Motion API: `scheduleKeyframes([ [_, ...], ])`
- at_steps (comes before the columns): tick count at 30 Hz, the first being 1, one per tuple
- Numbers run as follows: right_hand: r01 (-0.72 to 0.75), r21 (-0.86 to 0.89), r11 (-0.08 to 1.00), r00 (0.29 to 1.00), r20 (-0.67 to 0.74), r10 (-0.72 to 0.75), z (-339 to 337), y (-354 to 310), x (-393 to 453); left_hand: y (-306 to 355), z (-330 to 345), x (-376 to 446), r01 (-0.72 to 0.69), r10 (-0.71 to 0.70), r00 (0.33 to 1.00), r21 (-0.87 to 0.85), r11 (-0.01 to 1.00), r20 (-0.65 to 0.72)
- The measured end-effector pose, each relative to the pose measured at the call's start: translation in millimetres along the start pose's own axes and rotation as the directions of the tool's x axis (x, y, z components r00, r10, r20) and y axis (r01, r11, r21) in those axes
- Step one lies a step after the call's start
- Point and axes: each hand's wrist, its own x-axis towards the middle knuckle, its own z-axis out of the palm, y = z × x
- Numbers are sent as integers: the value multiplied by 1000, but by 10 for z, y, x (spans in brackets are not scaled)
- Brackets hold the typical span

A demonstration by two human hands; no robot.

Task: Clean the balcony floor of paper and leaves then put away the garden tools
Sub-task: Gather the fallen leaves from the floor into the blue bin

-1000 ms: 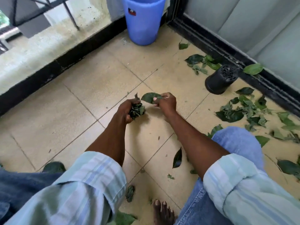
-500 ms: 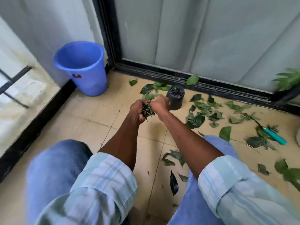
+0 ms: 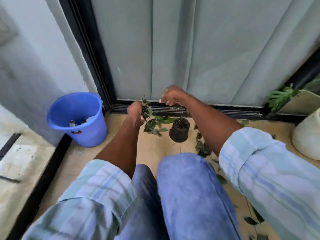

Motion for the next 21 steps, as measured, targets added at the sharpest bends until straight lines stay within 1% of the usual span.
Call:
scheduleKeyframes([
  [2,41,-48,998,998,-48,-44,-22,-54,32,116,54,40,-30,30,1000,0,1000,6],
  [3,51,-66,997,997,-60,-55,-7,-60,61,141,65,75,-35,35,999,26,999,13],
  [6,76,-138,988,996,-44,-82,145,57,251,64,11,275,-17,18,1000,70,997,-5],
  [8,76,-222,972,996,-18,-82,312,240,450,-84,-77,458,29,-30,1000,85,996,8],
  [9,56,-254,966,998,-6,-60,430,354,565,-178,-143,577,68,-69,997,81,994,21],
  [12,13,-316,949,1000,25,-5,913,778,932,-517,-377,925,158,-158,987,37,987,3],
  [15,-22,-363,931,998,43,40,1506,1210,1254,-793,-540,1179,205,-207,978,-51,978,-41],
  [18,26,-482,876,1000,-1,-30,2032,1620,1473,-1053,-659,1362,229,-241,966,-121,966,-94],
  [21,110,-591,799,993,28,-116,2328,1916,1453,-1308,-778,1509,274,-284,949,-88,958,-140],
])
